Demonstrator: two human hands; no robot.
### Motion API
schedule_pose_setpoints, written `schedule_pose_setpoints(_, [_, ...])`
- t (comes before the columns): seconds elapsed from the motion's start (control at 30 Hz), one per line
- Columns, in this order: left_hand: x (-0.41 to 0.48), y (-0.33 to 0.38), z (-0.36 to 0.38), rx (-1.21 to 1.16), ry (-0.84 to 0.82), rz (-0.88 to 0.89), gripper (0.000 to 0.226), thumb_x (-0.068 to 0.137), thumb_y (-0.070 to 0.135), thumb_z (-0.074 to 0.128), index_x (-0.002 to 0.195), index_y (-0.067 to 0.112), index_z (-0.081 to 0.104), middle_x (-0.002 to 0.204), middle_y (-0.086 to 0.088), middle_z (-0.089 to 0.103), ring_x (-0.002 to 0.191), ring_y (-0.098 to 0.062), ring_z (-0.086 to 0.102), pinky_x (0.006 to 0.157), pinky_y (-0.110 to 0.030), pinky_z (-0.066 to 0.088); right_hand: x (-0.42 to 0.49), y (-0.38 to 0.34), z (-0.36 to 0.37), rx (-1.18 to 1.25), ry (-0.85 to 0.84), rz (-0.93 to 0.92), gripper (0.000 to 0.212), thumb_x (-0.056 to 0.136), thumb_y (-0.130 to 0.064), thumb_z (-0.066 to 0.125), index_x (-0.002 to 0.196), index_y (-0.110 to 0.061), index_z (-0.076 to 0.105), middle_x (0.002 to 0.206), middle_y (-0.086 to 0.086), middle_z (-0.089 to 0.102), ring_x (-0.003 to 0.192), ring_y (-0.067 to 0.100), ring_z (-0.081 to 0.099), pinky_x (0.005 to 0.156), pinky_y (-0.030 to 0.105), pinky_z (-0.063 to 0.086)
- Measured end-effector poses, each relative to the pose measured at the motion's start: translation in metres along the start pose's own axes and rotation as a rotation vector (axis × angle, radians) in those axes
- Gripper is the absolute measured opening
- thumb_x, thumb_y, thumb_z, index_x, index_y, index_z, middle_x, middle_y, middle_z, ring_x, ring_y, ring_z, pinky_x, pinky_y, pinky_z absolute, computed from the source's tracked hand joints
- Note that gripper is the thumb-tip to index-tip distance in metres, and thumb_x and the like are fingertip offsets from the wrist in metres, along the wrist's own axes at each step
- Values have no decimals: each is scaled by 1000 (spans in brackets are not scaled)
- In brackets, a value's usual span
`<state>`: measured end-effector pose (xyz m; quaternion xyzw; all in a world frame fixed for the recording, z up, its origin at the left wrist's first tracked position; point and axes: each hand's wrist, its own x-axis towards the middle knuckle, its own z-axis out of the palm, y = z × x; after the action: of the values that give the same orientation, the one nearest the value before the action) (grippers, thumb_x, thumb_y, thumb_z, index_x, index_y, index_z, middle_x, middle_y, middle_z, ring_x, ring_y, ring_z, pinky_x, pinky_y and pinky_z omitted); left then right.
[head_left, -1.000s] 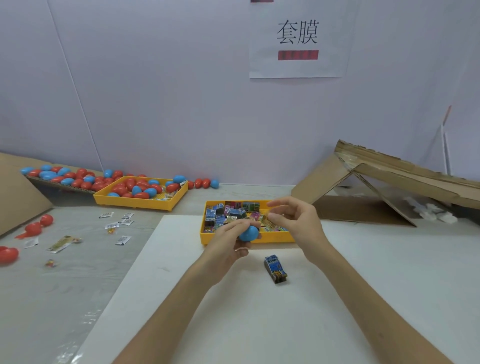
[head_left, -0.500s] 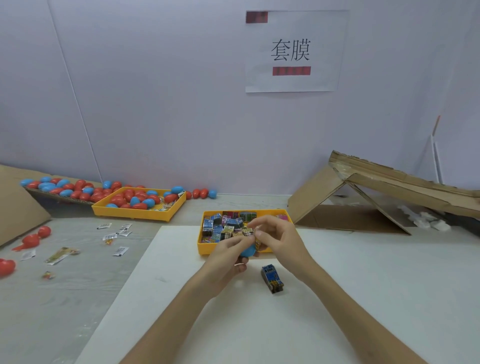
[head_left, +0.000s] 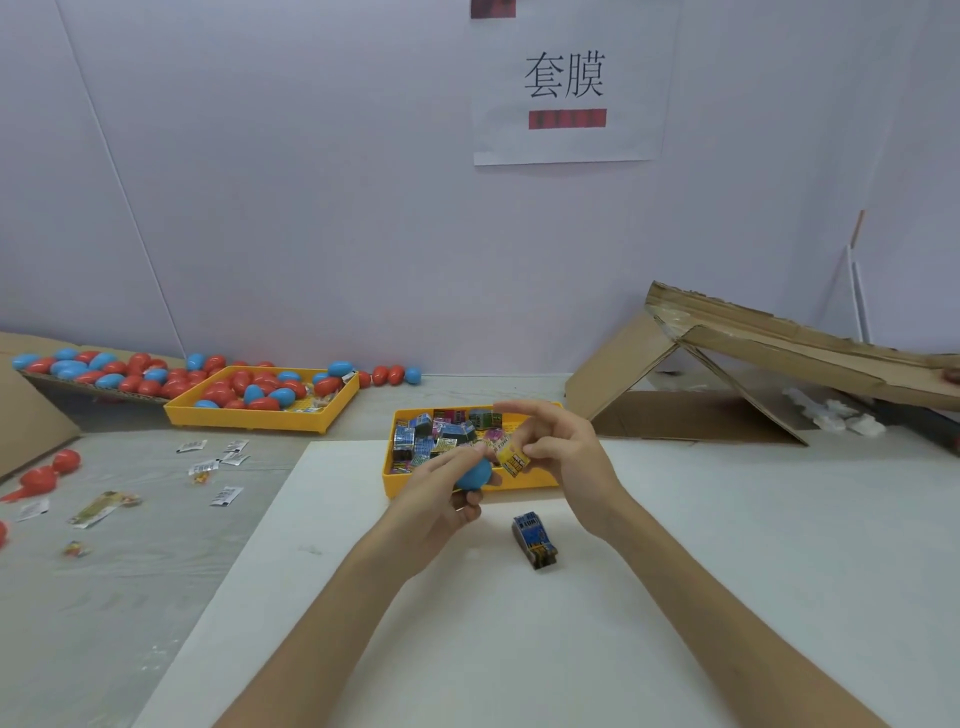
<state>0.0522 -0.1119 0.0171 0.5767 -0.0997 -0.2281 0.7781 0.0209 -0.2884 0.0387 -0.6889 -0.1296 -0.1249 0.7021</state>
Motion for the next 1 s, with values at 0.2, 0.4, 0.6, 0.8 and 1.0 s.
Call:
schedule_pose_setpoints(0.2, [1, 4, -3, -26, -5, 4, 19, 87, 34, 75, 93, 16, 77, 82, -6, 69, 56, -9, 49, 54, -19, 47, -1, 2, 2, -67, 9, 2, 60, 82, 22, 42, 117, -16, 70, 73, 4, 54, 71, 14, 53, 65, 25, 49])
schedule_pose_setpoints(0.4, [1, 2, -2, 34, -3, -10, 17, 94, 30, 70, 94, 14, 75, 79, -4, 68, 56, -9, 48, 54, -19, 46, -2, 1, 2, -107, 60, -49, 59, 80, 23, 41, 113, -15, 71, 71, 6, 54, 69, 12, 52, 64, 22, 47])
schedule_pose_setpoints(0.6, [2, -2, 2, 104, -57, -60, 20, 93, 34, 71, 96, 15, 71, 81, -6, 67, 56, -10, 47, 56, -21, 45, -3, 1, 3, -208, 67, -85, 58, 80, 23, 43, 110, -19, 71, 67, 1, 57, 70, 16, 52, 68, 26, 47])
schedule_pose_setpoints(0.8, [4, -2, 2, 177, 7, -51, 24, 94, 42, 67, 97, 18, 65, 78, -2, 65, 53, -11, 45, 55, -23, 40, -7, 4, 7, -412, 63, -141, 53, 82, 17, 48, 113, -20, 71, 69, -8, 56, 70, 8, 53, 68, 30, 46])
schedule_pose_setpoints(1.0, [2, 0, 1, 146, -4, -21, 23, 95, 39, 66, 98, 17, 63, 76, 0, 62, 54, -10, 45, 55, -21, 43, -11, 6, 8, -591, 20, -217, 52, 82, 11, 53, 113, -27, 70, 75, -3, 61, 75, 17, 58, 66, 35, 49])
